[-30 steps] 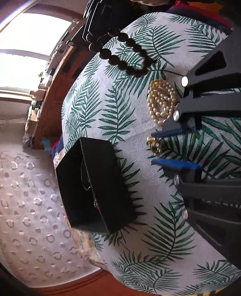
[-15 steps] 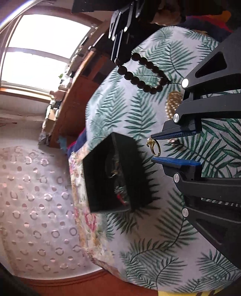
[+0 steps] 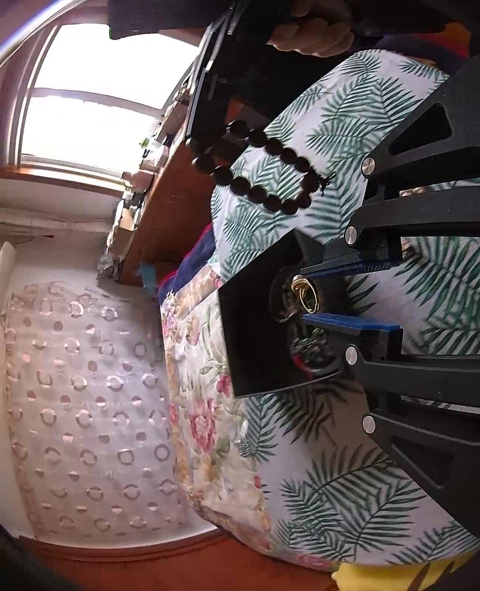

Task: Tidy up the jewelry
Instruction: 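Lower the bead bracelet into the black box with the right tool while the left lowers the gold ring in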

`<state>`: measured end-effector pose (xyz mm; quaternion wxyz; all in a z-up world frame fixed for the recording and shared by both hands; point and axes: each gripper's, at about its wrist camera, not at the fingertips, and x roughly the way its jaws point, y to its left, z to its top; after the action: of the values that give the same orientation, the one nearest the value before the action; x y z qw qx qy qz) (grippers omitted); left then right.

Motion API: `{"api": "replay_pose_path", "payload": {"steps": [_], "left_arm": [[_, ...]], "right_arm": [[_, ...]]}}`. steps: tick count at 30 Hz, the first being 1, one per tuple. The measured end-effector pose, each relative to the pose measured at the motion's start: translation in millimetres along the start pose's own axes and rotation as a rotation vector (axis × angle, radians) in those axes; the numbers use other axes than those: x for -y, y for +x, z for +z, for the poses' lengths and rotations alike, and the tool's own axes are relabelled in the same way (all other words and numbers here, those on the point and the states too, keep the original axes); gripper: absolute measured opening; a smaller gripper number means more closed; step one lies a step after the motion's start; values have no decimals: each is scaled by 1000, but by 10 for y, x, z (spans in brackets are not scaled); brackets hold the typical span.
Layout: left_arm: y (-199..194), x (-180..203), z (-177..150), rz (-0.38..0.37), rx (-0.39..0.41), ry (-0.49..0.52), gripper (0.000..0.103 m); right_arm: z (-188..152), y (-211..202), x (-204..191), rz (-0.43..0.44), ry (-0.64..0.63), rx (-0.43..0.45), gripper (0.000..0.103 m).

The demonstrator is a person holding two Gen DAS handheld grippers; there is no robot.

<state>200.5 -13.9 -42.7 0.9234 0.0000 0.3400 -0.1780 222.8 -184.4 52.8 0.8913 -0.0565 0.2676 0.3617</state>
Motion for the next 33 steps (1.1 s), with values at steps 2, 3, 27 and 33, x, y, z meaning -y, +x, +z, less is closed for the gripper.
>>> {"api": "replay_pose_path", "payload": {"steps": [2,3,27,33], "left_arm": [[38,-61,69,1,7,-7,18],[55,-96,99,2,10,-10,18],[394,-378,231,43,-20,-35,36],[183,-353,100,49,-6,-46,45]], "right_arm": [[88,67,-1,7,-8,6,15],[143,124,1,10,-15,10,15],[-69,1000,126,44,32,-149,16],[-79,799,60,24,29,-130,29]]}}
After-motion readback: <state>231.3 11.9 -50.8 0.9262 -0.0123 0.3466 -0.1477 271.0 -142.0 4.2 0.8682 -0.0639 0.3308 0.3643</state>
